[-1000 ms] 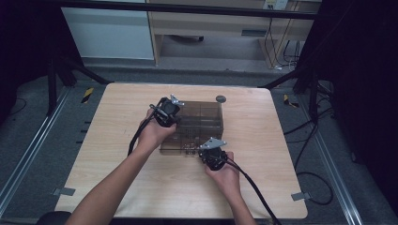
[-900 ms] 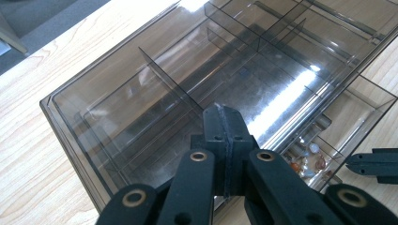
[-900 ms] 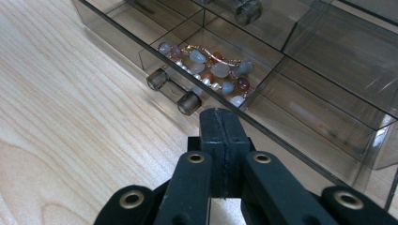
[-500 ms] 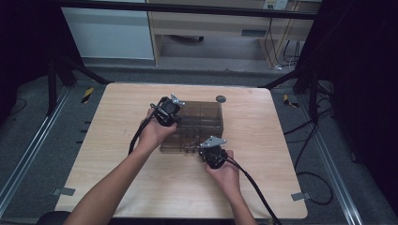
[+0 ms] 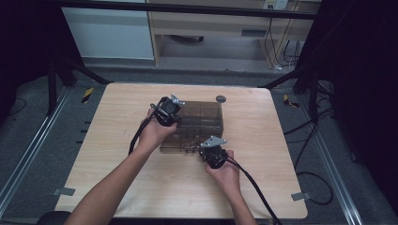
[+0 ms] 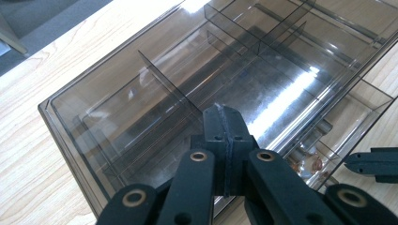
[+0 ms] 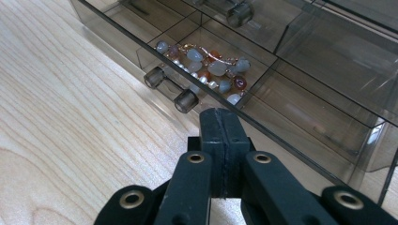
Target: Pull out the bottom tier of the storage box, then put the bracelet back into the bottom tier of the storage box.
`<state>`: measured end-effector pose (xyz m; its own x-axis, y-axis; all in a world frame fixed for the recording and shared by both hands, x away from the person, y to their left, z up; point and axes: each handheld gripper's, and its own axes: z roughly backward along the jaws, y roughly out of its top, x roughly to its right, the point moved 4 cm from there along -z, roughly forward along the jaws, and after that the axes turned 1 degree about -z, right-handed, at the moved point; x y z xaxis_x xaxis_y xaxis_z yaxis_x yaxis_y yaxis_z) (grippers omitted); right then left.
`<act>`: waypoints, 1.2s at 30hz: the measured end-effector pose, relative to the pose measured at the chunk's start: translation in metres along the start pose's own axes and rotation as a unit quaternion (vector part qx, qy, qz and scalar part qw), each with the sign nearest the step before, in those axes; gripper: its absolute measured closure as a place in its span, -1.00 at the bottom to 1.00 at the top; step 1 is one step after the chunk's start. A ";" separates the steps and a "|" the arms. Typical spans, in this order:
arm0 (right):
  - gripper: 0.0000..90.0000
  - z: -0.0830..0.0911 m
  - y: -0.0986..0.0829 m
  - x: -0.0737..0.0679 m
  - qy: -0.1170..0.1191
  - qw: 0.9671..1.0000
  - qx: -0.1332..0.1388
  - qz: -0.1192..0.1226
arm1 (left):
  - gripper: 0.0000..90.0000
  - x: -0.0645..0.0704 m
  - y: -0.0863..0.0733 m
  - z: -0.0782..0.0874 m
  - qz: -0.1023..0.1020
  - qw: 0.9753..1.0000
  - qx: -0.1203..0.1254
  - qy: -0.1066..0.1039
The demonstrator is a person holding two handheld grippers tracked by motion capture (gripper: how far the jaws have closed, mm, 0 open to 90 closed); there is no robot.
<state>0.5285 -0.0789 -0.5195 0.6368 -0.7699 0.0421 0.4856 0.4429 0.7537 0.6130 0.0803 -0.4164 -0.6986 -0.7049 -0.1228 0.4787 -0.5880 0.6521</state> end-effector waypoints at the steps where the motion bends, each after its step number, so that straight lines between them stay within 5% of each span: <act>1: 1.00 0.000 0.000 0.000 -0.001 1.000 0.000 -0.001 | 1.00 0.000 0.000 0.000 0.000 1.000 0.001 0.000; 36: 1.00 -0.004 0.006 0.008 -0.006 1.000 0.002 -0.004 | 1.00 0.001 0.001 0.000 0.000 1.000 0.000 0.001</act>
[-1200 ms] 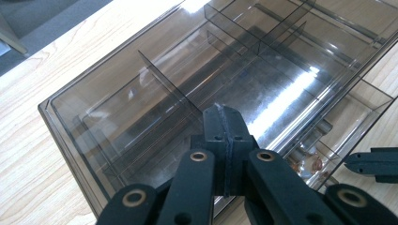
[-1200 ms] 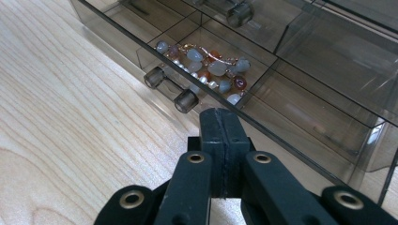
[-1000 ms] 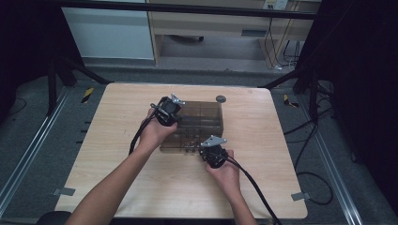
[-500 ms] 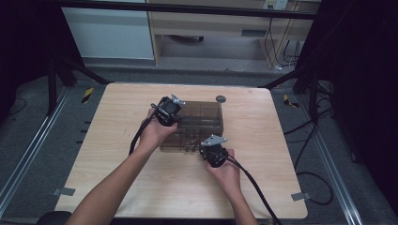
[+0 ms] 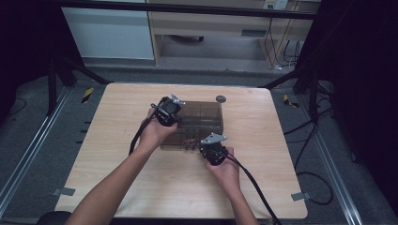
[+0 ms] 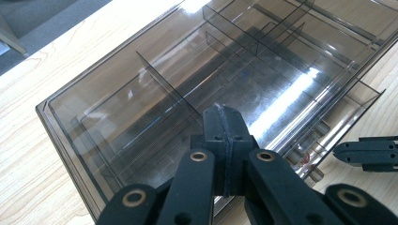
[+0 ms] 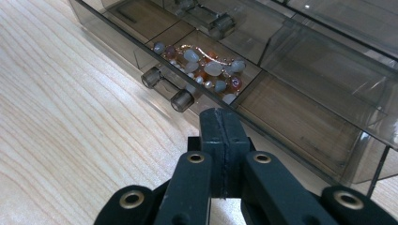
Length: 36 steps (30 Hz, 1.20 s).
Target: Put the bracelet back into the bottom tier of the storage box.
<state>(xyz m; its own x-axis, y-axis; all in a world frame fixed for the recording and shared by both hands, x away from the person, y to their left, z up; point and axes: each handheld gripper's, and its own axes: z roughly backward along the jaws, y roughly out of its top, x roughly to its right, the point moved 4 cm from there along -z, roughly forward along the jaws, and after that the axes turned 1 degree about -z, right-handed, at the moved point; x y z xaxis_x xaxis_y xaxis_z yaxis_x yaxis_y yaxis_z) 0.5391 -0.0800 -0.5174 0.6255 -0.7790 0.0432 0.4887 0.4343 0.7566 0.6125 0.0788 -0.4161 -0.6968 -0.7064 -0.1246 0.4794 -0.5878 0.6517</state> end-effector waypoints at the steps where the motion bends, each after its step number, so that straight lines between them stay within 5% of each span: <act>1: 1.00 0.000 0.000 0.000 -0.001 1.000 -0.001 -0.001 | 1.00 0.000 0.000 0.000 0.000 1.000 0.000 -0.001; 36: 1.00 -0.013 0.006 0.010 -0.008 1.000 -0.005 -0.017 | 1.00 0.000 0.001 -0.001 -0.003 1.000 -0.001 -0.001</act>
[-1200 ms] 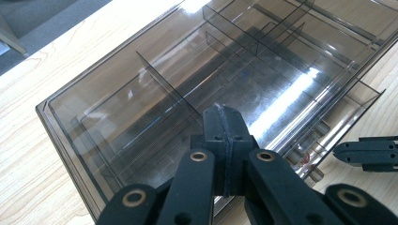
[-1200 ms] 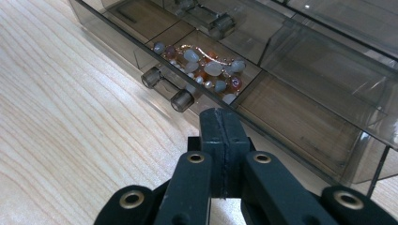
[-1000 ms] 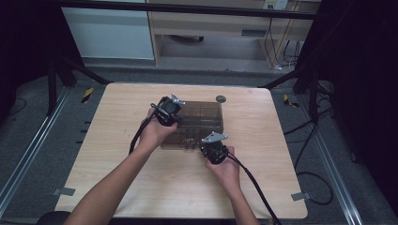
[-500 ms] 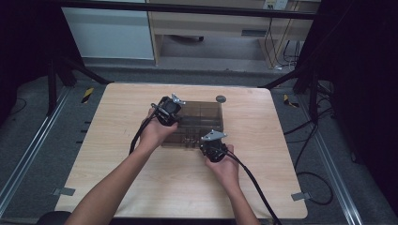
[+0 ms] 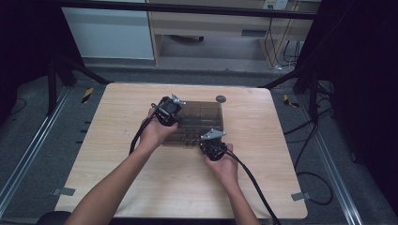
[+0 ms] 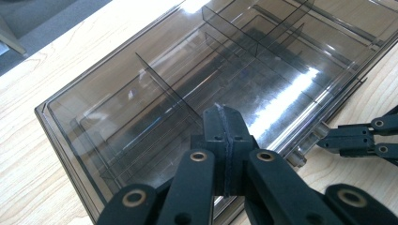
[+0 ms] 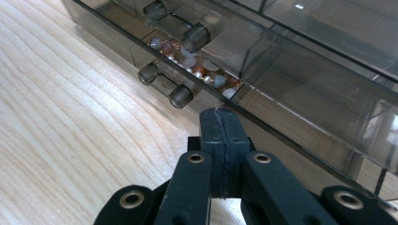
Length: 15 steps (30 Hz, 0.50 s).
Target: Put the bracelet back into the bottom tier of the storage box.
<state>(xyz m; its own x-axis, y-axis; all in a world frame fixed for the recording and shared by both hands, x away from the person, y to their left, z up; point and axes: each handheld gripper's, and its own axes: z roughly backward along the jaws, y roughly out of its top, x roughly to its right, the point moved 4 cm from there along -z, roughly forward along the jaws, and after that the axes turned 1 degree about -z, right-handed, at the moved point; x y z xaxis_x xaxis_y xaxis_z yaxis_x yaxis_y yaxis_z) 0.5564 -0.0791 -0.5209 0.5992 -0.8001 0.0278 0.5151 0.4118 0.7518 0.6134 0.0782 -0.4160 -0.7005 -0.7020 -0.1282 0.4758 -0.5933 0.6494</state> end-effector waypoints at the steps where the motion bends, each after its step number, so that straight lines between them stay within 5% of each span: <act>1: 1.00 0.000 0.000 0.000 0.000 1.000 0.000 -0.002 | 1.00 0.000 0.000 0.000 0.000 1.000 0.000 0.000; 15: 1.00 -0.005 0.004 0.005 -0.004 1.000 0.005 -0.017 | 1.00 0.000 0.000 0.000 -0.003 1.000 -0.002 0.000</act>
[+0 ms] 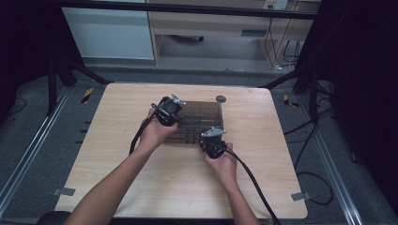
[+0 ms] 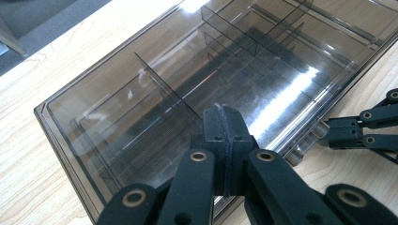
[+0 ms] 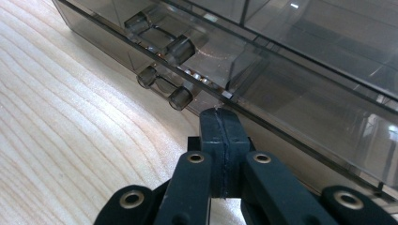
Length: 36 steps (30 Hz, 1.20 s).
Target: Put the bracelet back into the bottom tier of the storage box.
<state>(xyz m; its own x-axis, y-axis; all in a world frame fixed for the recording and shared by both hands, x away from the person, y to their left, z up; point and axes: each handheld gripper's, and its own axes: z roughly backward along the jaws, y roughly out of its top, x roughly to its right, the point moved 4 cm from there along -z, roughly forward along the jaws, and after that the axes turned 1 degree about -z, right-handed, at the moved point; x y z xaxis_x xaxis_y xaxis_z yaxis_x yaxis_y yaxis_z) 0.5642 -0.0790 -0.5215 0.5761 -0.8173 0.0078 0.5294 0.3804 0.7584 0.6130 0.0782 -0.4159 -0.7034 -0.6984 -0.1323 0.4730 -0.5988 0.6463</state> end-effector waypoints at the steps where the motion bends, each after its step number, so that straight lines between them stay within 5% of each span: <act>1: 1.00 0.000 0.000 0.000 0.000 1.000 0.001 -0.001 | 1.00 0.001 0.000 0.000 0.004 1.000 0.002 0.000; 18: 1.00 0.000 0.000 -0.001 0.002 1.000 0.000 -0.004 | 1.00 0.001 0.000 0.000 0.000 1.000 0.001 0.001; 36: 1.00 0.033 -0.003 -0.003 0.010 1.000 0.018 0.000 | 1.00 0.005 0.000 0.009 -0.006 1.000 0.009 -0.005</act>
<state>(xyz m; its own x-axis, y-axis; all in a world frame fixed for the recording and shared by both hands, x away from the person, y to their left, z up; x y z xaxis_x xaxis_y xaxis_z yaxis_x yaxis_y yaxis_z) 0.5403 -0.0919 -0.5030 0.5893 -0.8079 -0.0052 0.5065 0.3643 0.7815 0.6042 0.0782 -0.4096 -0.7142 -0.6872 -0.1329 0.4547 -0.5998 0.6584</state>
